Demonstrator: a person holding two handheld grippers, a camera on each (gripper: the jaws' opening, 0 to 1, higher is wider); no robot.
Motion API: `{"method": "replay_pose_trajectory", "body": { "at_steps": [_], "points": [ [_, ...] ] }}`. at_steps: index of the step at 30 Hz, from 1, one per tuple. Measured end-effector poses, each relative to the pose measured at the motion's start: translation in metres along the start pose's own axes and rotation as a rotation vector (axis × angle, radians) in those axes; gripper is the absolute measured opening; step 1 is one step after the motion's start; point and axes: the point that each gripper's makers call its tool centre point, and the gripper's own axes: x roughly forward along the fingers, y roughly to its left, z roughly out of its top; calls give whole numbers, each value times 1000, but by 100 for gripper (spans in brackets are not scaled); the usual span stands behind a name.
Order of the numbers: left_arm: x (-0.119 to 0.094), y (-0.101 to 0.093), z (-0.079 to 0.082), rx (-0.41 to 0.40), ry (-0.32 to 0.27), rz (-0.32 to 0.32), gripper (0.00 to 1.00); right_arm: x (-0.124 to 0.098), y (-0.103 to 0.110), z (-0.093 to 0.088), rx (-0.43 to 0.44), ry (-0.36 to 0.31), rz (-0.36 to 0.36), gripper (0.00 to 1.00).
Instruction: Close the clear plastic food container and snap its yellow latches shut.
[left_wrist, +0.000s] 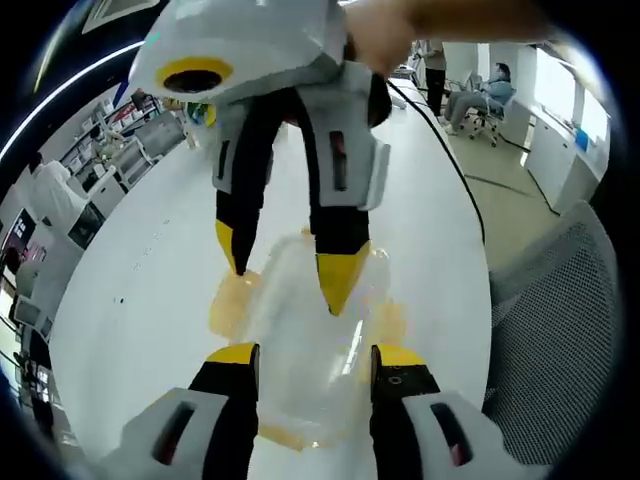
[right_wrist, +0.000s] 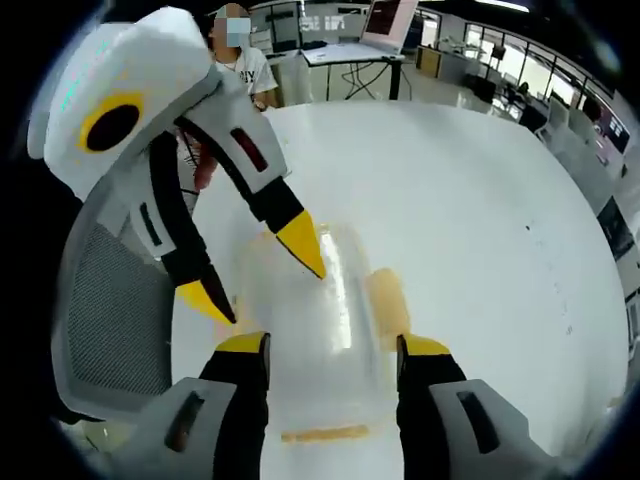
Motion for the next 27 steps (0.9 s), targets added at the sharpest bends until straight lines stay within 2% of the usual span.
{"method": "replay_pose_trajectory", "body": {
  "at_steps": [7,14,20,27],
  "points": [
    [4,-6,4,78,3,23,39,9,-5,1,-24,58,59,48],
    [8,-11,5,111,12,26,39,15,-4,0,-34,102,101,48],
    [13,-18,1,163,46,27,39,22,-3,-7,-58,170,142,46],
    [18,-20,-3,190,79,29,37,27,-2,-5,-49,191,179,45]
  ]
}}
